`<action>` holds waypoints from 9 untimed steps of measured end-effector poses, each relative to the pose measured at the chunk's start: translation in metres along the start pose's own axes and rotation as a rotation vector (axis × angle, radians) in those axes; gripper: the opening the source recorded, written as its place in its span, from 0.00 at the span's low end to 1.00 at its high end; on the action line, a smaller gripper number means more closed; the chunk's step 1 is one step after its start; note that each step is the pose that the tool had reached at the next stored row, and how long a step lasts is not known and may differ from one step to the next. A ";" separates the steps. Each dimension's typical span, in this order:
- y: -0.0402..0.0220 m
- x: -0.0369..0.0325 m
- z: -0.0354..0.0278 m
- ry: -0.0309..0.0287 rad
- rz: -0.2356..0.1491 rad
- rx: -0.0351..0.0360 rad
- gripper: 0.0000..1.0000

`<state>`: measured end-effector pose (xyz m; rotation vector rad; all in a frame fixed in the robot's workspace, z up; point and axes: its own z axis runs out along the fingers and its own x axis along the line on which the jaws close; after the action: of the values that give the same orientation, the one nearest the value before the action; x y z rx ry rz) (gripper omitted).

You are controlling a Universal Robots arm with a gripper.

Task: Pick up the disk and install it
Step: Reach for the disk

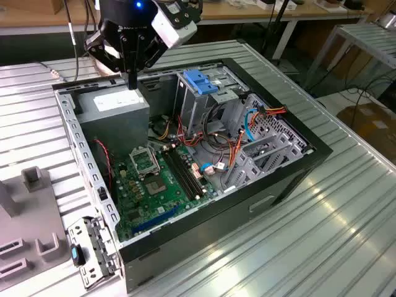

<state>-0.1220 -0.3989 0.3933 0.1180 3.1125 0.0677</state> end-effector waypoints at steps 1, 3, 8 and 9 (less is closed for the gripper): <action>0.0000 0.0000 0.0000 0.0000 0.000 0.0000 0.11; 0.0000 0.0005 0.0000 0.0000 0.000 0.0001 0.11; -0.0001 0.0007 0.0000 0.0000 0.000 0.0000 0.11; -0.0001 0.0008 0.0000 0.0000 0.000 0.0001 0.11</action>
<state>-0.1227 -0.3989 0.3933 0.1180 3.1125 0.0675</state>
